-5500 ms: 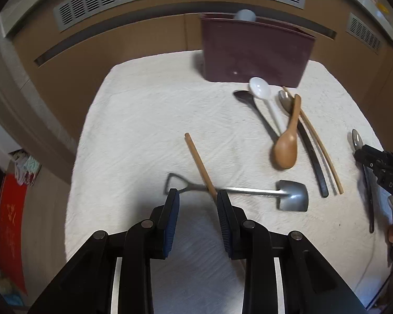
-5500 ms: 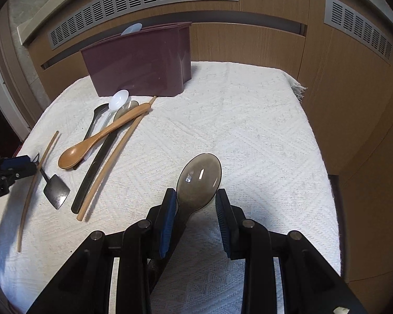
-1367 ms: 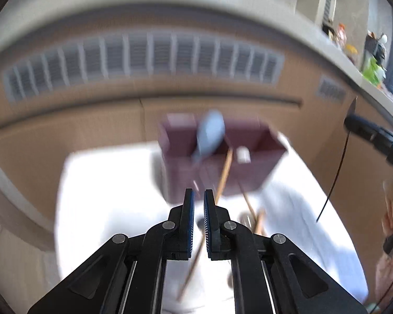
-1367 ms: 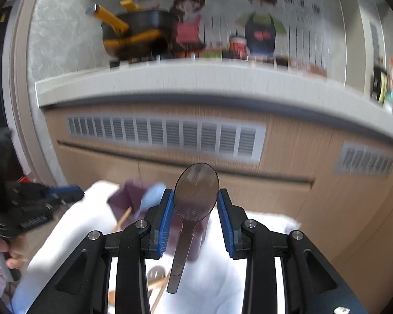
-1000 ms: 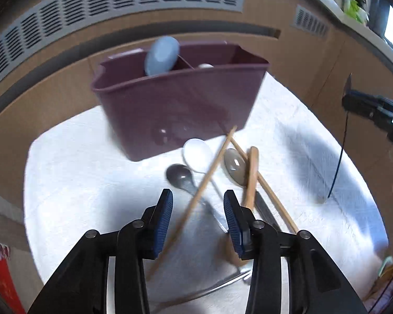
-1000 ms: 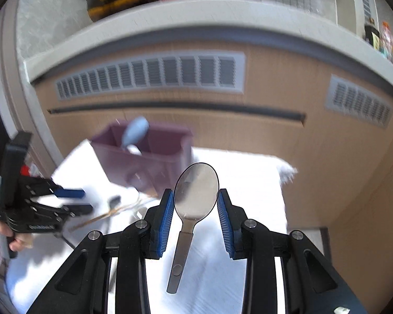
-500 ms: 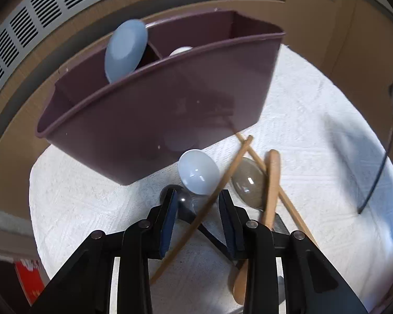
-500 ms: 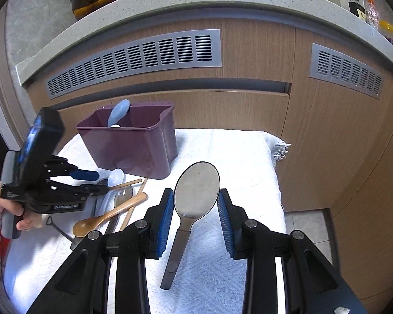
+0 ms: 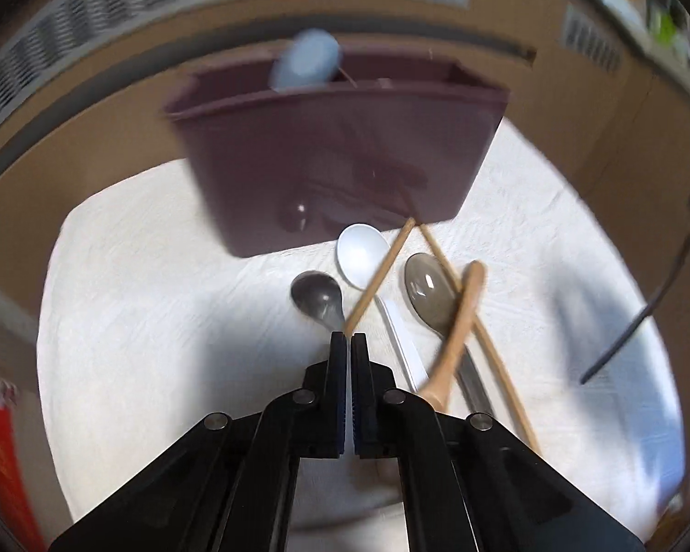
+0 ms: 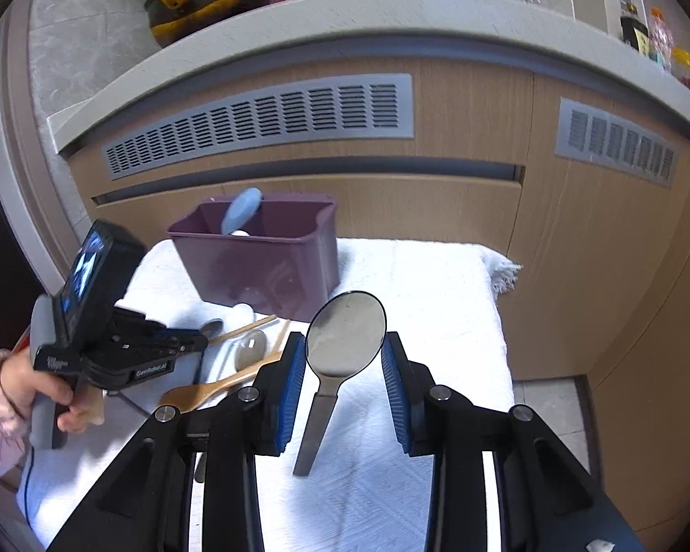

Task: Organize utensils
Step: 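Grasp the brown wooden spoon by its handle with the left tool, then lift the wooden spoon into the maroon holder with the left tool while the right drops its grey spoon in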

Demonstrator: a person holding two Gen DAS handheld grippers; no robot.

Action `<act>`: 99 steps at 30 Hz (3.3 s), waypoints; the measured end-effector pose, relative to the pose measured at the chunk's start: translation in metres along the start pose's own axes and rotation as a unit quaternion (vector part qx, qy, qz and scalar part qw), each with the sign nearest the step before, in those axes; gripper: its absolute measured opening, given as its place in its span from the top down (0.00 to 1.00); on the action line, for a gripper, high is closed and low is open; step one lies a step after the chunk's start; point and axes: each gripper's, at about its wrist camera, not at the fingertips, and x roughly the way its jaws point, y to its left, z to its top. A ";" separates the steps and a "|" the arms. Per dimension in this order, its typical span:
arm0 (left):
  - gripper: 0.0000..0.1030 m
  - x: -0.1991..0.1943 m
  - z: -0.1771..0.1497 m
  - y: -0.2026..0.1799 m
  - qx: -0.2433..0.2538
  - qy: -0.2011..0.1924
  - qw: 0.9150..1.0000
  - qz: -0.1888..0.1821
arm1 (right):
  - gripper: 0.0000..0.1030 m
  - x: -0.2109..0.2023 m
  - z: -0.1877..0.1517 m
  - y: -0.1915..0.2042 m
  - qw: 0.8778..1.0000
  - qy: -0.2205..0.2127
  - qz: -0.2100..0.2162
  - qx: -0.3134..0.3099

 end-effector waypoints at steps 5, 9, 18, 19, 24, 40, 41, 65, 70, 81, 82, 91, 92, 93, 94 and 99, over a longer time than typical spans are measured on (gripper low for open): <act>0.98 -0.026 -0.011 -0.009 0.001 -0.030 0.999 -0.022 | 0.70 -0.012 0.001 0.016 1.000 -0.006 -0.004 -0.018; 0.94 -0.023 -0.007 -0.025 0.079 0.004 0.995 -0.056 | 0.70 -0.022 0.001 0.024 1.000 -0.007 0.000 -0.030; 0.68 0.022 -0.007 -0.071 0.132 0.049 0.989 -0.052 | 0.70 -0.027 -0.013 0.010 1.000 -0.002 -0.008 -0.019; 0.68 0.028 -0.003 -0.078 0.139 0.054 0.988 -0.039 | 0.70 -0.026 -0.015 0.007 1.000 0.000 -0.010 -0.018; 0.68 0.052 0.016 -0.090 0.149 0.084 0.985 0.018 | 0.70 -0.023 -0.021 -0.004 1.000 0.007 -0.014 -0.012; 0.90 -0.032 -0.021 -0.046 -0.035 -0.080 0.996 0.013 | 0.70 -0.027 -0.022 0.015 1.000 -0.002 0.000 -0.018; 0.90 -0.042 -0.023 -0.047 -0.037 -0.099 0.994 0.016 | 0.70 -0.029 -0.022 0.017 1.000 -0.003 0.001 -0.021; 0.90 -0.200 0.111 -0.012 -0.037 -0.366 0.930 0.002 | 0.70 -0.083 0.139 0.059 0.978 -0.190 -0.031 -0.082; 0.90 -0.159 0.135 0.003 -0.043 -0.351 0.935 -0.013 | 0.70 -0.031 0.160 0.060 0.981 -0.172 -0.033 -0.085; 0.90 -0.035 0.126 0.027 -0.073 -0.261 0.963 -0.010 | 0.70 0.087 0.135 0.058 0.994 -0.073 -0.033 -0.075; 0.90 -0.026 0.124 0.028 -0.074 -0.249 0.966 -0.009 | 0.70 0.095 0.131 0.059 0.995 -0.063 -0.030 -0.076; 0.84 -0.025 0.107 0.038 -0.095 -0.208 0.973 -0.020 | 0.60 0.127 0.106 0.063 0.997 0.009 -0.001 -0.073; 0.78 -0.033 0.101 0.039 -0.097 -0.208 0.973 -0.014 | 0.56 0.123 0.105 0.063 0.997 0.005 -0.002 -0.073; 0.70 -0.039 0.096 0.038 -0.098 -0.206 0.974 -0.007 | 0.54 0.117 0.103 0.063 0.997 0.000 -0.003 -0.072; 0.66 -0.044 0.089 0.038 -0.099 -0.202 0.974 0.002 | 0.48 0.108 0.102 0.062 0.997 -0.007 -0.003 -0.071; 0.58 -0.061 0.044 0.036 -0.096 -0.167 0.980 0.042 | 0.27 0.067 0.083 0.061 0.998 -0.030 -0.011 -0.061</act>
